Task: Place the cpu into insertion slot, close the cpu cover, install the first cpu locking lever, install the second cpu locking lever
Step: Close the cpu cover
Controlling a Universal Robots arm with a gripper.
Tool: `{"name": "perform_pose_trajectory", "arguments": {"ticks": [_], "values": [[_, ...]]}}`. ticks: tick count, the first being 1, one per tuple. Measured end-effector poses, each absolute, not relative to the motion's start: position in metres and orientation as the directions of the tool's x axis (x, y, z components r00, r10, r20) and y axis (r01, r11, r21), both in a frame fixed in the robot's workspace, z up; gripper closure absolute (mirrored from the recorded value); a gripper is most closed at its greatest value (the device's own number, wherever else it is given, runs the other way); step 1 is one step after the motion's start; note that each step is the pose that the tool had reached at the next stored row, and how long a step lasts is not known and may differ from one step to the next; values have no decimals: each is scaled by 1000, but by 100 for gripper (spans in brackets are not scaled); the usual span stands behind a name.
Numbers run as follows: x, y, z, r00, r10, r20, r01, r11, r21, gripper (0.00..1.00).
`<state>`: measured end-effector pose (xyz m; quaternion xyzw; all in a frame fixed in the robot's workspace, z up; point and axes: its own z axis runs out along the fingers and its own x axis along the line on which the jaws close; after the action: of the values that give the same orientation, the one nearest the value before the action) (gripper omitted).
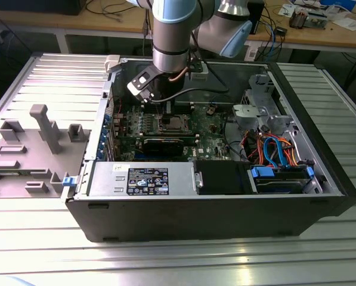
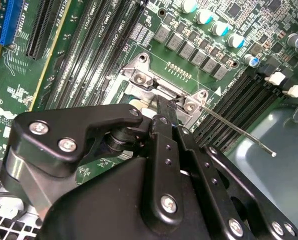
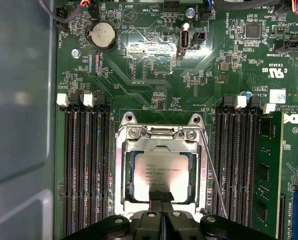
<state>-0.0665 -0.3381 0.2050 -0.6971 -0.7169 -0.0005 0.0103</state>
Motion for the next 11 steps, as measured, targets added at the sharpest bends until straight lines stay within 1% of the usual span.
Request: {"name": "perform_pose_trajectory", "arguments": {"ticks": [7, 11], "values": [[-66, -338, 213, -28, 999, 16, 1000, 28, -13, 89], [-53, -338, 214, -28, 999, 16, 1000, 28, -13, 89]]}}
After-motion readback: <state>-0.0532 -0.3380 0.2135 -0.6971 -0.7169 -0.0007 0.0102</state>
